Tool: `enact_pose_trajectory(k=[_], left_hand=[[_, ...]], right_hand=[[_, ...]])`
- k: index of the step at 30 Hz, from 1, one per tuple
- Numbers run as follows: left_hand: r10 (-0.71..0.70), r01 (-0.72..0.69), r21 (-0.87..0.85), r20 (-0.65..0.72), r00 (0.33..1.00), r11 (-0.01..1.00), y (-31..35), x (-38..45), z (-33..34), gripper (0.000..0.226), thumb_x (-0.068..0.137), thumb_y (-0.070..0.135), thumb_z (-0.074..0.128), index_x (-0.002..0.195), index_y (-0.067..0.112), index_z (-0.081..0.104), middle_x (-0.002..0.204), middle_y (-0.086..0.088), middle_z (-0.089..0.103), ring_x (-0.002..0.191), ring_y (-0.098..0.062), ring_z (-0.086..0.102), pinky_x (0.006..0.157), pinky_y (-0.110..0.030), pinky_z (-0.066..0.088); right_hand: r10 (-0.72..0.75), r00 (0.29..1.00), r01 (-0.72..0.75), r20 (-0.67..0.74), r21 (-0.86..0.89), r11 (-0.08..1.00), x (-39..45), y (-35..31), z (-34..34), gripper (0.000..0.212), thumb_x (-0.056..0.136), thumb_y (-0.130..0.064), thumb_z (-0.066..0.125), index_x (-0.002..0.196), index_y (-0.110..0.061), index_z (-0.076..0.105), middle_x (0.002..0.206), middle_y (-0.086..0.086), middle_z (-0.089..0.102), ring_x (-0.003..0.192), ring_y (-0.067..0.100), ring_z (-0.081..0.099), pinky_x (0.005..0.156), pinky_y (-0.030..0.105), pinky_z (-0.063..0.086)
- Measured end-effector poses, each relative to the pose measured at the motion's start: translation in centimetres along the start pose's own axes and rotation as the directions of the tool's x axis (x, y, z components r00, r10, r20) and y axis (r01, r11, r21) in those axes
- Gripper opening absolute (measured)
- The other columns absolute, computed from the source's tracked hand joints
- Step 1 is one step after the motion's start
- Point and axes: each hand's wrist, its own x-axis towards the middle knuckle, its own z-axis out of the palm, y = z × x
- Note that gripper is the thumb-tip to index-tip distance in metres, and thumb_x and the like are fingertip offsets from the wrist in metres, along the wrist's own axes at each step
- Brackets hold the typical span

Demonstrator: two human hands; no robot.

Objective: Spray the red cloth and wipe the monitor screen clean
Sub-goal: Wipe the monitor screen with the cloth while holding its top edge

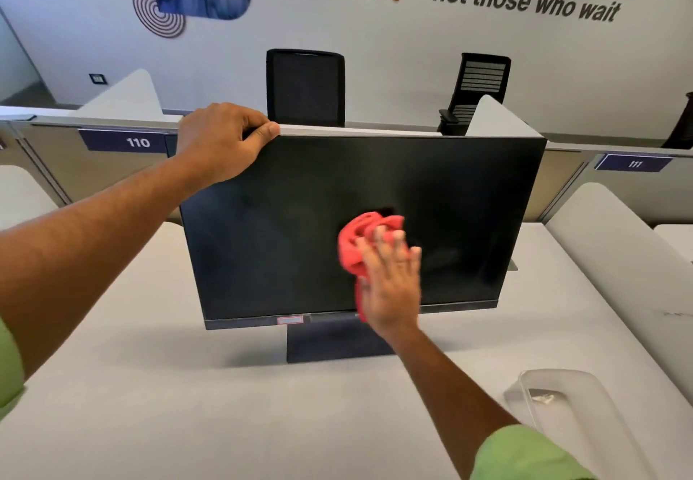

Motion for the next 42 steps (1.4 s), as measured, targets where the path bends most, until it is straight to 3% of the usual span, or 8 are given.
enact_pose_trajectory(k=[4,9,19,23,27,31,37,42], left_hand=[[0.007,-0.007,0.007,-0.018,1.0,1.0,-0.1,0.0,0.2,0.043,0.101,0.055,0.05,0.117,0.025,0.077,0.104,-0.006,0.078,0.084,-0.021,0.054,0.072,-0.038,0.041],[0.02,-0.019,0.037,-0.031,0.999,0.999,0.2,0.1,0.5,0.044,0.101,0.057,0.049,0.118,0.027,0.077,0.102,-0.005,0.077,0.083,-0.019,0.051,0.07,-0.038,0.037],[0.029,-0.027,0.028,-0.047,0.998,0.999,-0.3,-0.1,0.8,0.044,0.101,0.058,0.047,0.117,0.029,0.076,0.101,-0.004,0.077,0.084,-0.02,0.053,0.072,-0.038,0.039],[0.025,-0.024,0.032,-0.035,0.999,0.999,-0.9,-0.5,0.5,0.044,0.102,0.058,0.046,0.115,0.028,0.076,0.099,-0.004,0.076,0.087,-0.025,0.059,0.073,-0.038,0.04],[0.039,-0.038,0.045,-0.026,0.999,0.998,-0.9,-0.4,0.4,0.044,0.102,0.058,0.046,0.118,0.03,0.075,0.105,-0.004,0.077,0.091,-0.026,0.06,0.073,-0.038,0.038],[0.067,-0.065,0.047,-0.029,0.997,0.997,0.0,-0.1,0.4,0.045,0.102,0.057,0.046,0.12,0.028,0.075,0.108,-0.004,0.077,0.091,-0.024,0.06,0.072,-0.037,0.037],[0.039,-0.038,0.042,-0.027,0.999,0.998,-0.6,-0.5,0.3,0.045,0.102,0.057,0.046,0.119,0.029,0.076,0.106,-0.005,0.077,0.089,-0.022,0.057,0.072,-0.037,0.039],[0.044,-0.042,0.059,-0.034,0.998,0.997,-0.1,-0.3,0.4,0.045,0.102,0.057,0.045,0.119,0.028,0.075,0.105,-0.005,0.076,0.087,-0.021,0.055,0.071,-0.037,0.037]], right_hand=[[0.451,0.881,-0.436,-0.141,0.126,0.891,0.4,6.9,-2.8,0.064,0.106,-0.026,0.047,0.167,-0.021,0.027,0.178,0.005,0.015,0.165,0.023,0.004,0.132,0.041,-0.002],[0.923,0.357,-0.831,-0.146,0.4,0.385,1.0,9.3,-4.0,0.061,0.114,-0.034,0.033,0.17,-0.02,0.012,0.179,0.009,0.008,0.165,0.034,0.008,0.132,0.06,0.014],[0.423,0.902,-0.431,0.083,0.192,0.882,-4.3,-8.0,2.9,0.067,0.104,-0.022,0.05,0.166,-0.026,0.026,0.179,0.006,-0.006,0.164,0.036,-0.01,0.131,0.054,0.002],[0.148,0.961,-0.172,0.233,0.087,0.981,-6.3,-8.1,3.3,0.089,0.099,-0.015,0.069,0.169,-0.037,0.018,0.179,-0.005,-0.008,0.166,0.031,-0.007,0.134,0.047,-0.005],[0.297,0.946,-0.307,0.13,0.057,0.95,-6.2,-3.3,1.0,0.077,0.093,-0.004,0.062,0.163,-0.024,0.034,0.178,0.006,0.005,0.165,0.036,0.003,0.132,0.057,0.011],[0.624,0.78,-0.625,0.042,0.097,0.774,-5.2,1.6,-1.6,0.072,0.1,-0.008,0.055,0.166,-0.011,0.028,0.177,0.02,0.009,0.163,0.044,0.008,0.129,0.059,0.017],[0.953,0.296,-0.92,-0.068,0.248,0.304,-2.4,7.5,-4.4,0.061,0.112,-0.019,0.047,0.169,-0.019,0.023,0.172,0.02,0.02,0.154,0.044,0.031,0.125,0.055,0.034],[0.978,0.186,-0.977,0.099,0.12,0.174,-2.9,9.4,-5.4,0.059,0.116,-0.039,0.028,0.17,-0.027,0.008,0.169,0.018,0.011,0.155,0.047,0.021,0.127,0.058,0.023]])
